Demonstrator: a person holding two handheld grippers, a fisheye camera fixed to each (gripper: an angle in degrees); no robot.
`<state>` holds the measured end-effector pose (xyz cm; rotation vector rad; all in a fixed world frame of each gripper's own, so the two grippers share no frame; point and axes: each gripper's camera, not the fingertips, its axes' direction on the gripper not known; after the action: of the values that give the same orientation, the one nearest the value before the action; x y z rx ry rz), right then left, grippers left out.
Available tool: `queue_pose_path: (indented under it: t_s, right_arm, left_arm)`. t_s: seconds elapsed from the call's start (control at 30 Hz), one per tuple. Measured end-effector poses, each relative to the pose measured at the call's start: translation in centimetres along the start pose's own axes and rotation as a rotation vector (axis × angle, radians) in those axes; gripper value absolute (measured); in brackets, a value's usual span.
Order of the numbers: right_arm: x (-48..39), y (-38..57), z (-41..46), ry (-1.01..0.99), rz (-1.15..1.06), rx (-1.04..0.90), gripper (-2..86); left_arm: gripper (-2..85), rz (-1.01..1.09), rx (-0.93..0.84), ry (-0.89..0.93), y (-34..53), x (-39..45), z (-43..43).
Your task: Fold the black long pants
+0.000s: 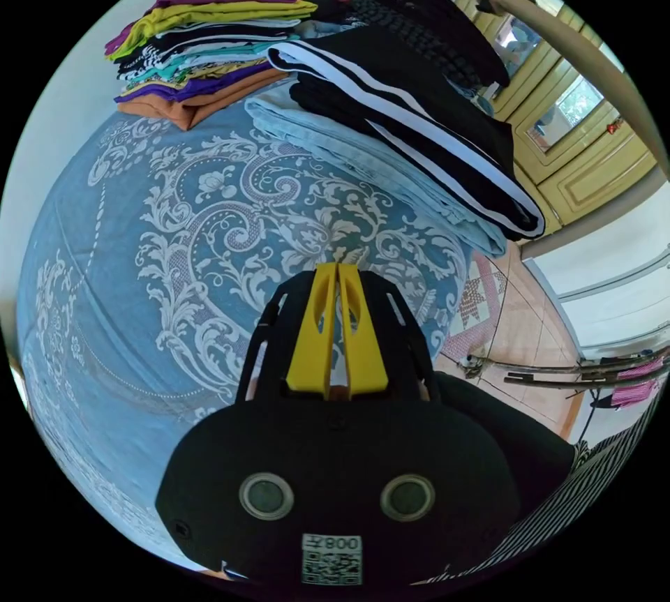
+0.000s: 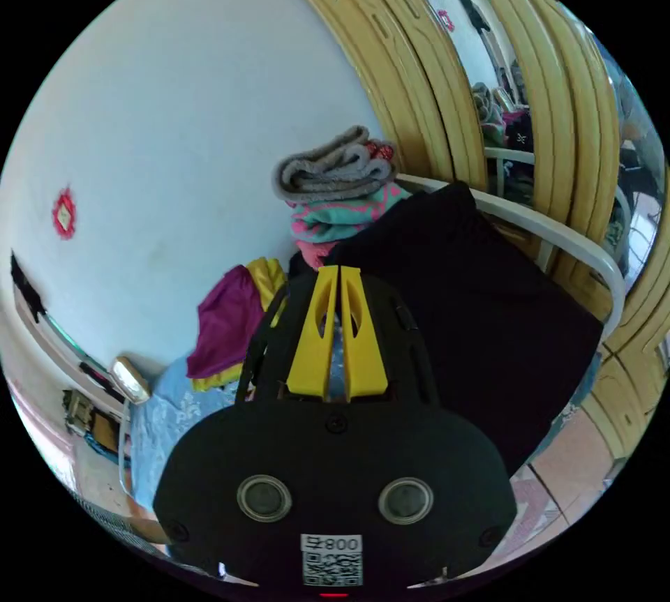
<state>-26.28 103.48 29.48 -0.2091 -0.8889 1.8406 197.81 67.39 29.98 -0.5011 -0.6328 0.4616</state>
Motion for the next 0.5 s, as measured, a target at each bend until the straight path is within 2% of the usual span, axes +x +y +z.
queue_pose_path:
  t_s: [0.1,0.23,0.3,0.5]
  right_arm:
    - [-0.8,-2.4,-2.4,-0.116,0.019,0.057,0.2]
    - [-3.5,-5.6,-5.8,-0.225,-0.024,0.129,0.2]
    - [-5.8,-7.9,-8.1,-0.352,-0.045,0.194,0.1]
    - [-15.9,-13.9,-12.2,-0.572,-0.148,0.253,0.1]
  left_arm:
    - [0.1,-0.025,-0.004,0.028,2.6,-1.7,2.1]
    - [0.1,-0.065,0.006,0.196,7.0,-4.4,4.6]
    - [0.1,-0.070,0.040,0.196,9.3,-5.4,4.9]
    - [0.1,-0.127,0.187,0.213,18.4,-9.8,5.0]
